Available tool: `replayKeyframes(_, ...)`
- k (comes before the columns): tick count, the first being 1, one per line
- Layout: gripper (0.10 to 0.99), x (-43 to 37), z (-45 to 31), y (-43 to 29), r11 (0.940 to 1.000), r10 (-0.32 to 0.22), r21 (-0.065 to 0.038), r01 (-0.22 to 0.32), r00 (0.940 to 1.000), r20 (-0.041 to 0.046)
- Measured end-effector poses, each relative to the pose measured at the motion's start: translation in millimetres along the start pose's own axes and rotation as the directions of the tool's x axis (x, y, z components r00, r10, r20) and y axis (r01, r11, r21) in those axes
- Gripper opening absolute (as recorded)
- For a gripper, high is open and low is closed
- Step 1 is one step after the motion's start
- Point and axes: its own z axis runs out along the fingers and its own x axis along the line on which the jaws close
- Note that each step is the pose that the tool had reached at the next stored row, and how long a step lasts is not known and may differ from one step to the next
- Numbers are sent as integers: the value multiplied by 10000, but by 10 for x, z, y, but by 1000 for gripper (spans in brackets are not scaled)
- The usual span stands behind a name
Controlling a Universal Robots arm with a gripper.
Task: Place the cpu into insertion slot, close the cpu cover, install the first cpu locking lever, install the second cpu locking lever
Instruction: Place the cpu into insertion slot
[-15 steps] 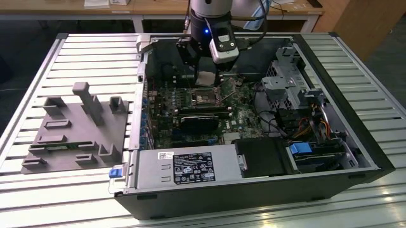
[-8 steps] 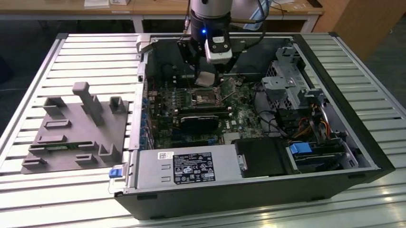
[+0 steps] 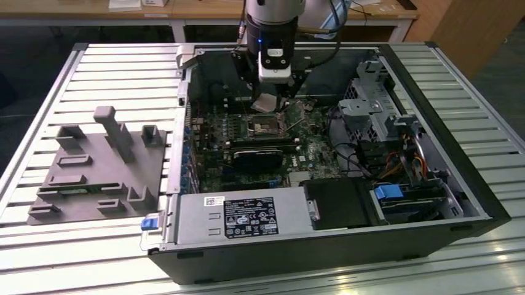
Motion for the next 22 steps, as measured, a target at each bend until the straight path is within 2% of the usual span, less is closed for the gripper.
replayKeyframes(3,541,0,8,0,9985,549,10,-549,9985,22)
replayKeyframes(6,541,0,15,-1,9941,1085,18,-1085,9941,44)
replayKeyframes(11,541,1,26,-1,9800,1990,30,-1990,9800,83)
replayKeyframes(16,541,1,38,-2,9579,2871,38,-2872,9578,123)
replayKeyframes(19,541,1,46,-2,9408,3388,40,-3389,9407,147)
replayKeyframes(22,541,1,53,-2,9212,3889,42,-3890,9211,171)
